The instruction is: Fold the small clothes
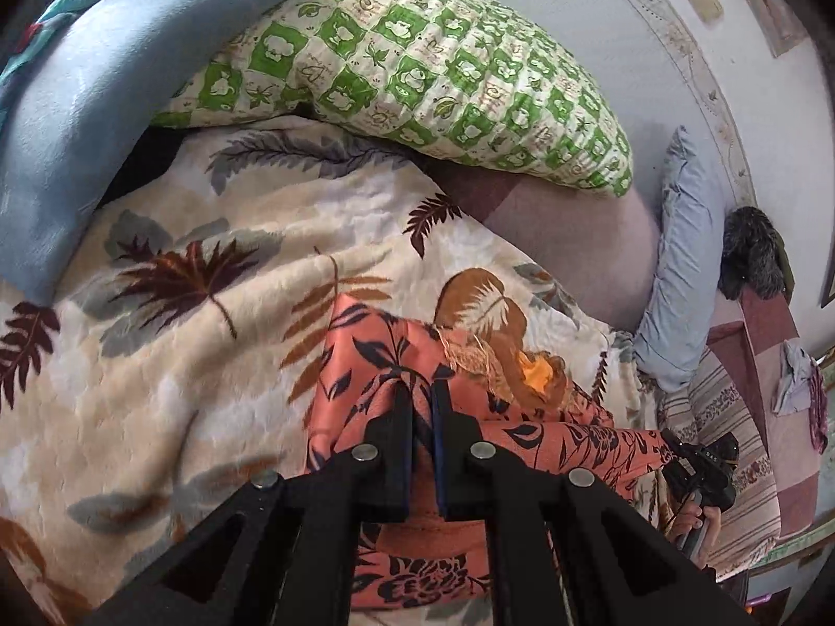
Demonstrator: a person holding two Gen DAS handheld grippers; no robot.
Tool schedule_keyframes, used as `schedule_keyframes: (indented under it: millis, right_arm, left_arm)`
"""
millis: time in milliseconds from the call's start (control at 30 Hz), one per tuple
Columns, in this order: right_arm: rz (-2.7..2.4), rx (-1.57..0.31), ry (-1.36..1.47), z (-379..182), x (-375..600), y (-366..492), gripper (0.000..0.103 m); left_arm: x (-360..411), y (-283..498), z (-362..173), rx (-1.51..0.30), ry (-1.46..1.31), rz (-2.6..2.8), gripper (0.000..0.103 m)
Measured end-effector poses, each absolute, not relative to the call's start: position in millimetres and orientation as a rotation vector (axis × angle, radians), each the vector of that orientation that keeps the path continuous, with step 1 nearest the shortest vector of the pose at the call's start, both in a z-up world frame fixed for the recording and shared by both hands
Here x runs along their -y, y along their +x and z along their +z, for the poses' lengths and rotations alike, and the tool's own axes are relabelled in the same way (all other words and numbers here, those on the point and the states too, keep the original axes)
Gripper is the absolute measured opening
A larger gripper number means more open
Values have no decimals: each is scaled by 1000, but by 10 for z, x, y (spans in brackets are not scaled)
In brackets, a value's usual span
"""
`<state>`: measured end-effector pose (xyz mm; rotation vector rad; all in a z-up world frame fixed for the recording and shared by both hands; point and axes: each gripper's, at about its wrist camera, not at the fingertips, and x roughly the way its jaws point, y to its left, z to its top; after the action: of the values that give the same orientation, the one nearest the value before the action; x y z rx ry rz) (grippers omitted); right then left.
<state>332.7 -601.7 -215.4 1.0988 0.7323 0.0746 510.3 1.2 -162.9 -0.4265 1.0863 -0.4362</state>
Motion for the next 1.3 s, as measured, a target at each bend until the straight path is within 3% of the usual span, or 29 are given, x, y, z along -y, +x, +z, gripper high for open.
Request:
schedule_keyframes:
  millis: [200, 300, 333, 400, 433, 467, 600, 667, 733, 933, 1167, 1300]
  right_arm:
    - [37, -787, 1165, -2734, 6216, 3840, 15]
    - [55, -682, 1164, -2707, 6310, 3727, 15]
    - [36, -632, 1153, -2650, 6353, 3637, 19]
    - [-24, -535, 1166, -2535, 6461, 3397, 54]
    - [-55, -482, 1194, -2483, 6504, 3256, 77]
    - [-71, -446, 1200, -2409, 6522, 3134, 79]
    - [-86, -573, 906, -1927, 6176, 2962, 79]
    - [-71, -660, 713, -1760, 5760, 2944, 77]
    - [-42, -744, 581, -1724, 5330, 2971, 74]
    - [7, -913, 265, -1902, 4328, 3233, 61]
    - [-4, -1056, 172, -2364, 4091, 3811, 51]
    - [-25, -1025, 224, -2405, 4221, 4290, 49]
  left_arm:
    - [-49, 5462, -2106, -1065, -390, -234, 6]
    - [-192, 5295, -2024, -964, -419, -217, 6]
    - [-225, 5210, -1960, -936, -412, -205, 7]
    - [-223, 4976, -1848, -911, -356, -200, 9]
    - [-208, 4847, -1808, -907, -329, -204, 12]
    - [-180, 4702, -1778, -908, -305, -211, 15]
    - [30, 4133, -1765, -929, -239, -254, 28]
    - [166, 3960, -1826, -920, -234, -266, 50]
    - [289, 3919, -1903, -914, -235, -274, 56]
    - [639, 4223, -2018, -998, -206, -361, 57]
    - [967, 4853, -2230, -1135, -139, -390, 58]
    - [1049, 5330, -2205, -1132, -161, -379, 58]
